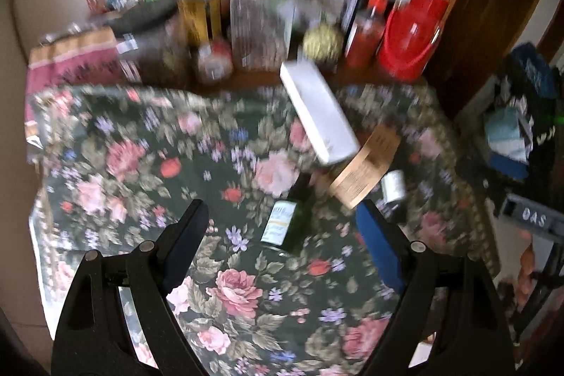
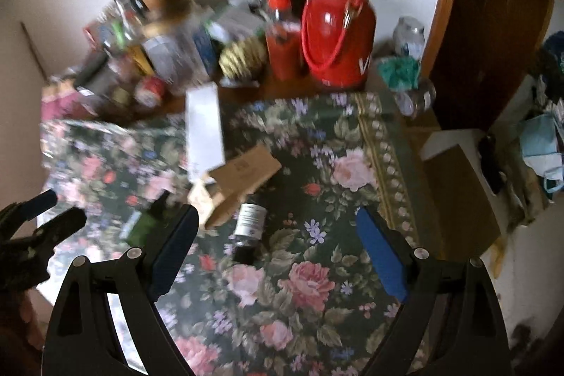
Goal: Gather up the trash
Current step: 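Grasp the green pump bottle with the left tool while the right tool grasps the dark labeled bottle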
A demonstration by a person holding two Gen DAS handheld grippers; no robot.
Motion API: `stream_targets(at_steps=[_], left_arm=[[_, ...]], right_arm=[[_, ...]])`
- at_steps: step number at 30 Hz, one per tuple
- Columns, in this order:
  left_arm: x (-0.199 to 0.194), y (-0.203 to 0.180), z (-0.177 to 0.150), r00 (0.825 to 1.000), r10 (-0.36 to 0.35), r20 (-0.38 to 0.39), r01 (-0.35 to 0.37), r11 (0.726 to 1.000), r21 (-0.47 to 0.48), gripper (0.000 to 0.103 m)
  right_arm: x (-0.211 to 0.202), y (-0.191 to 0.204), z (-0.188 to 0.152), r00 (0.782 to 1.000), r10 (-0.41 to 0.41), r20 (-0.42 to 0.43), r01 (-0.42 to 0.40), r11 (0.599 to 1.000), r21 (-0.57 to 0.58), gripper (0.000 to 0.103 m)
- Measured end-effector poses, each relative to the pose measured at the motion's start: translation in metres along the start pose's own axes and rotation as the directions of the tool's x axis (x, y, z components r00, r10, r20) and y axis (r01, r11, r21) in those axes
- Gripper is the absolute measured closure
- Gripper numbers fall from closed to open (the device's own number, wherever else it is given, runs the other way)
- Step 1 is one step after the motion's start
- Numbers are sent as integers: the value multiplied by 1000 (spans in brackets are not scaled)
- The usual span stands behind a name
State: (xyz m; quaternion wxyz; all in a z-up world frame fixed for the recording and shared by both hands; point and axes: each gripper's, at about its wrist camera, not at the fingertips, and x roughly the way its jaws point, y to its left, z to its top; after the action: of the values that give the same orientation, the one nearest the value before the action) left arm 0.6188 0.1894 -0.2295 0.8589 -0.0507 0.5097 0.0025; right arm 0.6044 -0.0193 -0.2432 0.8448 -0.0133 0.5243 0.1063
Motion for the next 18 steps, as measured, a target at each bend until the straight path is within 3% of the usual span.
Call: stream_targets(at_steps=[3, 7, 11, 18], left_arm=[[34, 7, -5, 997, -18, -73, 20, 1000, 22, 18], [65, 12, -11, 989, -64, -133, 70, 997, 42, 34], [82, 10, -14, 980, -103, -169, 115, 991, 64, 44], [93, -3, -17, 977, -97, -189, 127, 980, 154, 53]], right_arm=[[28, 8, -4, 998, -7, -57, 7, 1000, -4, 20], [58, 13, -9, 992, 18, -123, -15, 1000, 26, 28], [77, 19, -14, 985, 30, -171, -25, 999, 29, 44], [84, 21, -19, 987, 13, -159, -12, 1000, 6, 53]])
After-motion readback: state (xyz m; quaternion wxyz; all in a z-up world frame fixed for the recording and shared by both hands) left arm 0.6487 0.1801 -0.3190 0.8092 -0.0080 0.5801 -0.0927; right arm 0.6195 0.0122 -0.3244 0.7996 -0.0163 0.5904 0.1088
